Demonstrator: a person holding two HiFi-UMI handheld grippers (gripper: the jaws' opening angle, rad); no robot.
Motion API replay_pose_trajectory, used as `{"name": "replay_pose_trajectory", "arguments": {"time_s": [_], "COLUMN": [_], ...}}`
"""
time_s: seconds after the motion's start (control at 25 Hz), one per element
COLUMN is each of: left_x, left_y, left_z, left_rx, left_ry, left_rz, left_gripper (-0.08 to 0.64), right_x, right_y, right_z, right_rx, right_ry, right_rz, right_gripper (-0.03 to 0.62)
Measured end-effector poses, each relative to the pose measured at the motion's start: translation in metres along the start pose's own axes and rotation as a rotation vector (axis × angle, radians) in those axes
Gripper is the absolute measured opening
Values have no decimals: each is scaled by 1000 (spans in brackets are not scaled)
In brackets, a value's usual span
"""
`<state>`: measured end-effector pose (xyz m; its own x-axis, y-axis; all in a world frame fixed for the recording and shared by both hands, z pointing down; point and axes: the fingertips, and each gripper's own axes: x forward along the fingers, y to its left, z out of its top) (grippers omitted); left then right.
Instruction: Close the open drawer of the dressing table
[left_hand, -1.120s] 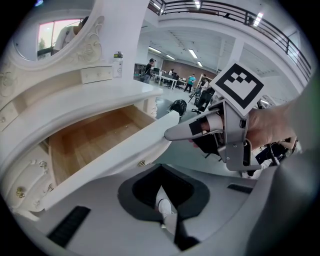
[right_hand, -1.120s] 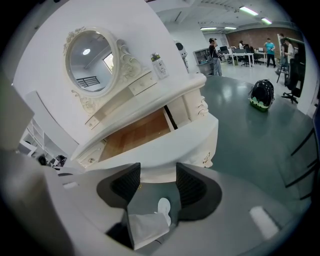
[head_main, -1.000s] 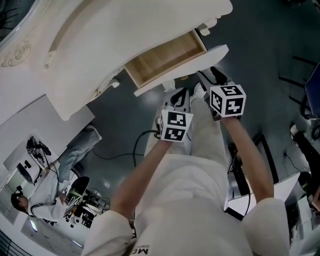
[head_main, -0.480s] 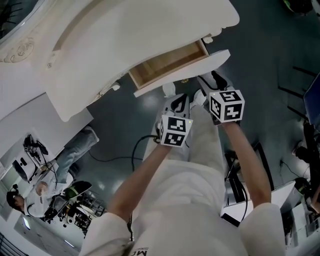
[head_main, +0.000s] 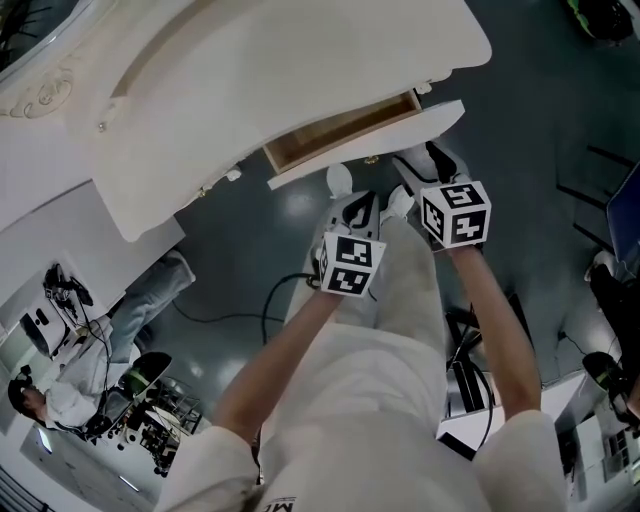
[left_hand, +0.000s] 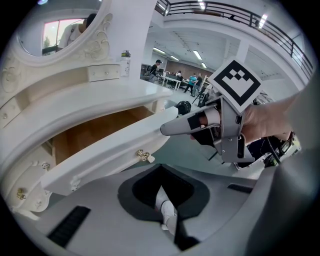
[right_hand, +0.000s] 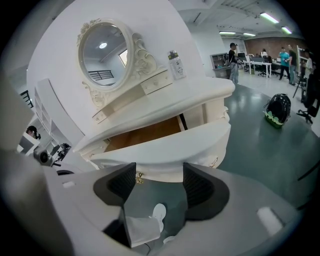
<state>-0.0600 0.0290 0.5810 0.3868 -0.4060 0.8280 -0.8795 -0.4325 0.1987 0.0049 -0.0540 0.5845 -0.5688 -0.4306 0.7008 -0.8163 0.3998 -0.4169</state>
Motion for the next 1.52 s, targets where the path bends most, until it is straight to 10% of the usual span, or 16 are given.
{"name": "replay_pose_trajectory", "arguments": {"time_s": [1.52], "left_x": [10], "left_y": [45], "left_z": [39], "left_rx": [-55], "left_ry": [-56], "left_rz": [24], "left_gripper": [8], "right_x": [36], "right_y": [7], "right_z": [46], "right_rx": [-44], "right_ry": [-19], "right_rz": [38], "right_gripper": [336]}}
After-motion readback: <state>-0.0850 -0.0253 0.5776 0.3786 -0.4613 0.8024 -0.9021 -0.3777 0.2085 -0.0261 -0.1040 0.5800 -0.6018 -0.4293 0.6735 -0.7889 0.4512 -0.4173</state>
